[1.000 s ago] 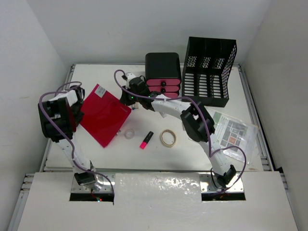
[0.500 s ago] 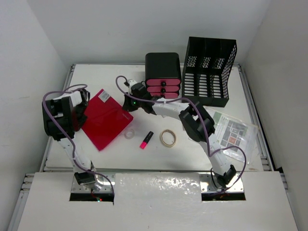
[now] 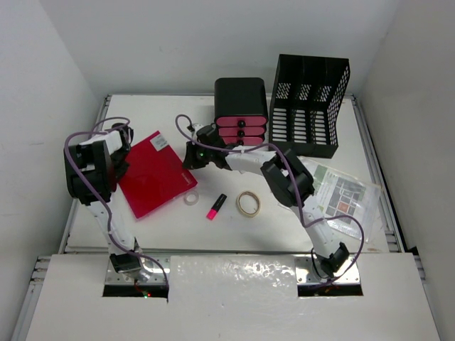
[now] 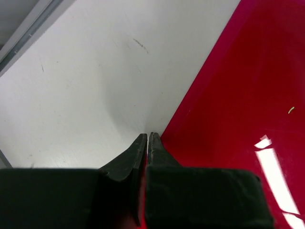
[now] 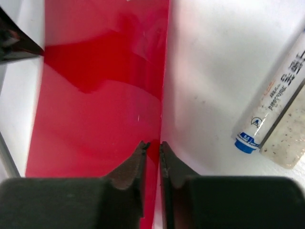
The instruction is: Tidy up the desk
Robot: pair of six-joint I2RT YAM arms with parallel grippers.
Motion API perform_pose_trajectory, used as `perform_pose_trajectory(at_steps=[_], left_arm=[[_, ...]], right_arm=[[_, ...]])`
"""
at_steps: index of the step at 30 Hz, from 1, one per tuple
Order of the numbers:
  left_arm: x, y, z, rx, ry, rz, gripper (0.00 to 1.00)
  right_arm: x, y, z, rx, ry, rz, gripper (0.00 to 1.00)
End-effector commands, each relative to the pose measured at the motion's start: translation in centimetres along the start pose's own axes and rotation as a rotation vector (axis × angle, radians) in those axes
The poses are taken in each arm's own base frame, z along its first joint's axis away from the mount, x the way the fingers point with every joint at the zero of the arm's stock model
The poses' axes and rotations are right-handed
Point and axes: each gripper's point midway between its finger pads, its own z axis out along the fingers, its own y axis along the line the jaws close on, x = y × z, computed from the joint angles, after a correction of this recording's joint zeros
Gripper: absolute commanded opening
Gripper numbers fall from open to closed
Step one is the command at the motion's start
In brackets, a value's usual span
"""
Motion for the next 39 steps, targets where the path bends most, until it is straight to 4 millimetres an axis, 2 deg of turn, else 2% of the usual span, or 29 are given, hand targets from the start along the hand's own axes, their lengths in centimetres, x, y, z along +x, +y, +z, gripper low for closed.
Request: perform_pose_trajectory(at_steps=[1,8,12,15,18,20,21,24,25,26,30,31,32,34,36,38,39], left_arm=[[0.2,-3.6,-0.4,0.141,0.022,-0.062,0.00],[-0.3,-3.7,-0.8,0.152,0.011,-0.069,0.00],[-0.5,-3.6,-0.9,0.155,0.007,-0.071,0.00],[-0.4,-3.8,-0.9,0.160,0.011,-0.069,0.00],[-0.4,-3.9,-0.9,0.163,0.016,-0.063,0.00],[-0.2,-3.9,-0.8,0.162,0.022,-0.060,0.00],[-0.1,-3.9,-0.7,0.162,0.024,-0.059,0.00],[0.1,-4.0,-0.6,0.165,0.027,-0.052,0.00],[0.1,-4.0,-0.6,0.166,0.030,-0.050,0.00],[0.1,-4.0,-0.6,0.169,0.031,-0.047,0.00],[-0.5,-4.3,-1.1,0.184,0.021,-0.043,0.00],[-1.4,-4.3,-1.6,0.191,0.001,-0.048,0.00],[-1.8,-4.3,-1.8,0.190,-0.006,-0.051,0.00],[-3.9,-3.7,-3.0,0.198,-0.045,-0.093,0.00],[-6.3,-2.5,-4.8,0.219,-0.088,-0.157,0.00],[-9.1,-1.0,-7.6,0.254,-0.154,-0.226,0.00],[-10.1,-0.4,-8.6,0.263,-0.179,-0.251,0.00]], right_arm=[[1.1,2.5,1.3,-0.108,0.040,0.023,0.15],[1.7,3.1,2.1,-0.169,0.052,0.056,0.43],[1.9,3.7,2.6,-0.212,0.061,0.090,0.49],[1.5,4.7,2.8,-0.264,0.052,0.106,0.49],[0.4,5.7,2.8,-0.322,0.020,0.101,0.45],[-0.7,6.3,2.7,-0.349,-0.014,0.087,0.39],[-1.2,6.5,2.6,-0.357,-0.027,0.085,0.30],[-3.3,7.3,2.4,-0.384,-0.077,0.065,0.14],[-3.8,7.4,2.3,-0.387,-0.085,0.062,0.04],[-4.1,7.5,2.3,-0.394,-0.089,0.057,0.00],[-5.6,9.1,1.0,-0.433,-0.103,0.041,0.00],[-6.3,9.8,0.3,-0.444,-0.113,0.033,0.00],[-6.0,9.5,0.3,-0.442,-0.108,0.035,0.00],[-6.5,10.4,-0.9,-0.456,-0.124,0.028,0.00],[-7.2,11.2,-2.2,-0.469,-0.141,0.027,0.00],[-8.4,12.1,-3.4,-0.491,-0.173,0.022,0.00],[-9.3,13.1,-4.5,-0.509,-0.193,0.014,0.00]])
